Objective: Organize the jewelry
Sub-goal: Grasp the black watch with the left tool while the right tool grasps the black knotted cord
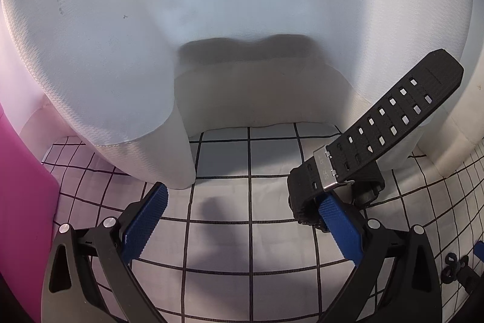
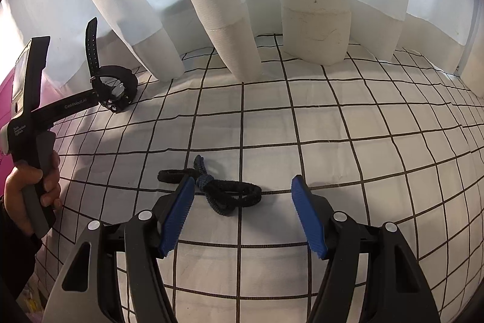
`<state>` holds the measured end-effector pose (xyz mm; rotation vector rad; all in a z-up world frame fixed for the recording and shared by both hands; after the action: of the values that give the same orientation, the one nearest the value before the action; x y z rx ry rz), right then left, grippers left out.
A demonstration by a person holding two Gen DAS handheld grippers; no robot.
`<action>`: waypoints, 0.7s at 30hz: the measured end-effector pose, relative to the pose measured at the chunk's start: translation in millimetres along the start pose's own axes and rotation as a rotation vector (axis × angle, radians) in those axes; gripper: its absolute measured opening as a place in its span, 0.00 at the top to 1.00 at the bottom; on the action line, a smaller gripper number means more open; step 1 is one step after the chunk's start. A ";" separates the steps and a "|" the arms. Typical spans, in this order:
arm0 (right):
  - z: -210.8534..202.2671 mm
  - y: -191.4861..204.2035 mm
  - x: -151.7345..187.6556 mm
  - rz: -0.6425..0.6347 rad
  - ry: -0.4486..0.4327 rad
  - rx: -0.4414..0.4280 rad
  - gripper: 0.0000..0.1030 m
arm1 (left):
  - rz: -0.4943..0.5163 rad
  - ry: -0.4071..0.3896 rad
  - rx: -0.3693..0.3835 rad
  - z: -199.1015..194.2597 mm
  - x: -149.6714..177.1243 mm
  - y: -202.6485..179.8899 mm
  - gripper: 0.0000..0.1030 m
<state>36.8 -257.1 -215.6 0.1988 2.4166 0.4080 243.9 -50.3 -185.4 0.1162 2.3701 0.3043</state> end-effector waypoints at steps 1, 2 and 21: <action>0.8 0.6 -0.6 -0.004 0.001 0.000 0.38 | -0.002 0.000 0.002 2.2 -1.4 1.2 0.06; 1.2 1.2 -1.1 -0.008 0.000 0.002 0.38 | -0.005 0.000 0.004 3.4 -2.7 1.7 0.06; 24.7 24.0 -3.6 -0.192 0.073 0.045 0.38 | -0.009 -0.003 0.030 9.5 -25.5 -1.8 0.06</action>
<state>56.3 -229.5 -223.2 -0.0293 2.4904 0.2779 269.0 -54.6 -175.6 0.1198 2.3723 0.2642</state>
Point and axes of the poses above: each gripper's, at about its wrist camera, not at the fingertips, and z roughly the way its jaws point, y to its left, x to its underside, the point moved 3 cm from there along z, roughly the way its jaws point, and after that the axes turned 14 degrees about -x, right-handed, at the moved point
